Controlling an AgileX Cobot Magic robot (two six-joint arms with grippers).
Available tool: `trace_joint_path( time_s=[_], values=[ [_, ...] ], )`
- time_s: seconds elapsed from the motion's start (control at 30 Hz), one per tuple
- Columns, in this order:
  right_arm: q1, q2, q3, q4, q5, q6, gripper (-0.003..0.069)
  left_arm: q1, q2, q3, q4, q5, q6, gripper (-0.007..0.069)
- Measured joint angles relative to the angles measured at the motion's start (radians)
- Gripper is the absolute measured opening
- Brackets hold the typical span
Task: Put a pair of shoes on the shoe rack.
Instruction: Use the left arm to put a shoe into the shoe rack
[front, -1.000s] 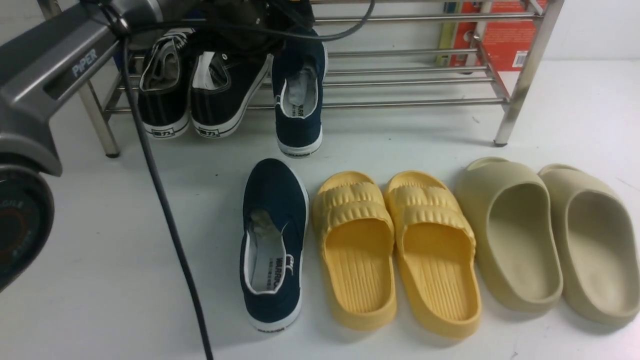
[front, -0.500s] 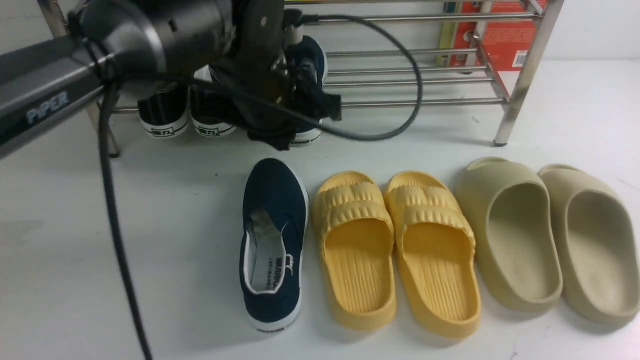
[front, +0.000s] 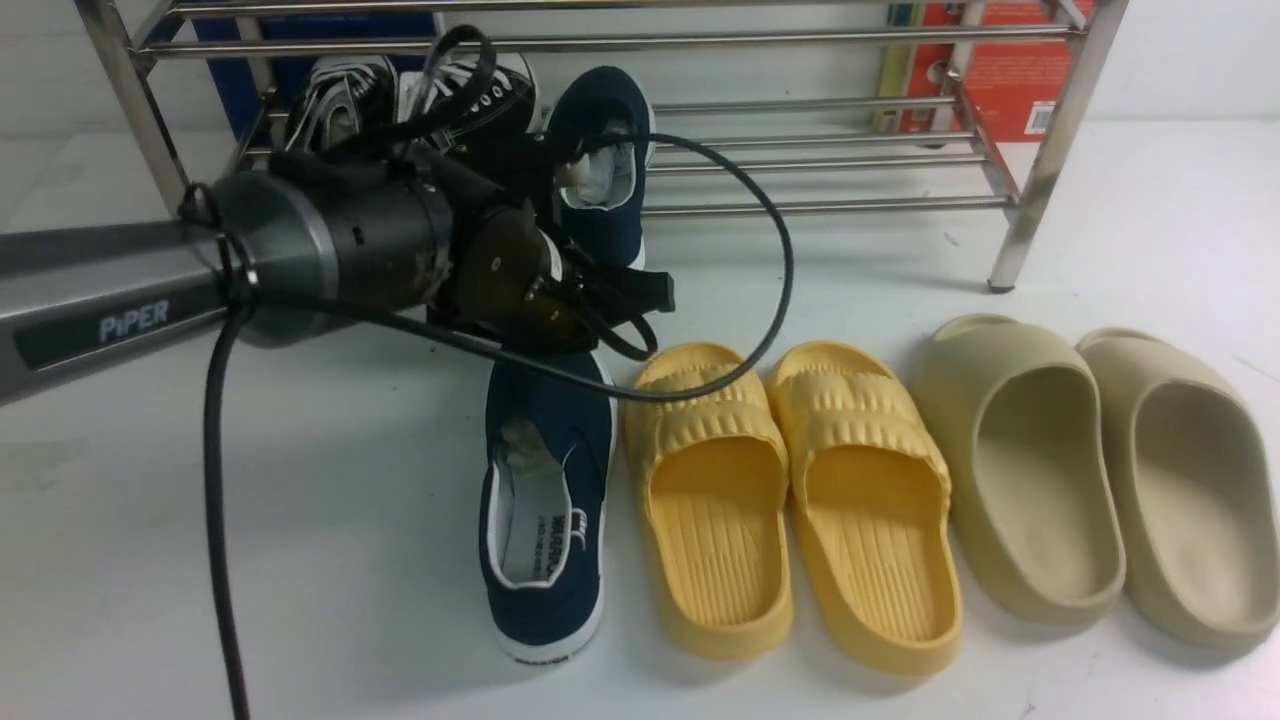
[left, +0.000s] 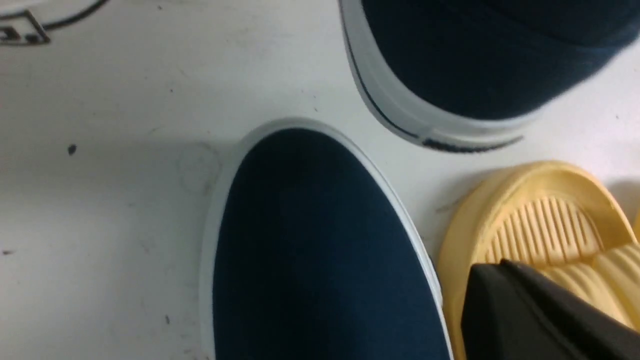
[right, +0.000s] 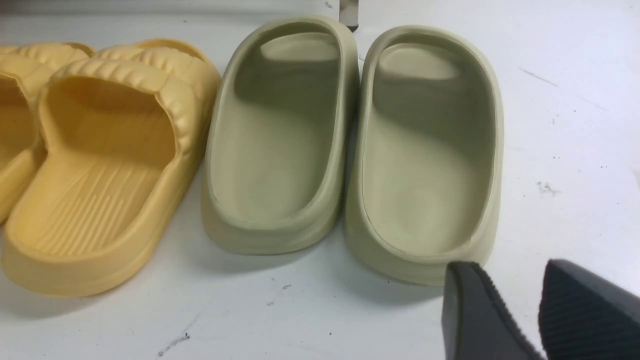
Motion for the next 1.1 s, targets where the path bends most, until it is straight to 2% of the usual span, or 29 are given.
trace_joint_path(
  time_s=[0.3,0.8,1.1],
  values=[
    [0.000,0.000,0.000,0.000,0.000,0.000,0.0239,0.007,0.114,-0.093,0.015,-0.063,-0.001,-0.0013],
    [0.000,0.000,0.000,0.000,0.000,0.000,0.0239,0.009,0.140,-0.099,0.034,-0.237,-0.001,-0.0013],
    [0.000,0.000,0.000,0.000,0.000,0.000,0.0239,0.076,0.140,-0.099,0.024,-0.293,-0.001,-0.0013]
  ],
)
